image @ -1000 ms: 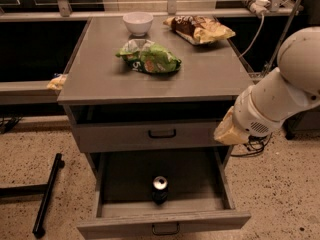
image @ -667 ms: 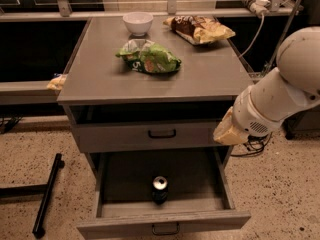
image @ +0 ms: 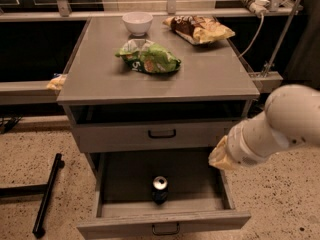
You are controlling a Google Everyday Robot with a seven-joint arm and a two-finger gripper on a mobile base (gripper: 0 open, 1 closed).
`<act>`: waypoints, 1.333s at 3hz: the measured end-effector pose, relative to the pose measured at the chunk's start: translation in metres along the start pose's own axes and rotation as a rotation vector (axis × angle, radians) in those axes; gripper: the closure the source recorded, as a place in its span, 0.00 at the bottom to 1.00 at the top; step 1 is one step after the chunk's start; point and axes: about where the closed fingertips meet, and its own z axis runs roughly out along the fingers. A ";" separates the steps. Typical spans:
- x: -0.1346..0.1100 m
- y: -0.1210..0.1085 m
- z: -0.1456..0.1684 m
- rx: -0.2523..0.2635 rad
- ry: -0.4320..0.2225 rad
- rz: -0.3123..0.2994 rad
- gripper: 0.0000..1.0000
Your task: Pick pepsi can from middle drawer and place on counter
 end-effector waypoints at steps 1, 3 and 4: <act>0.007 0.003 0.074 -0.022 -0.110 -0.021 1.00; 0.020 0.008 0.172 -0.086 -0.266 -0.005 1.00; 0.020 0.008 0.172 -0.086 -0.266 -0.004 1.00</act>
Offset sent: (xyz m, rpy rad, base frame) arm 0.0743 0.0634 -0.2332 0.4628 -0.0193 0.0936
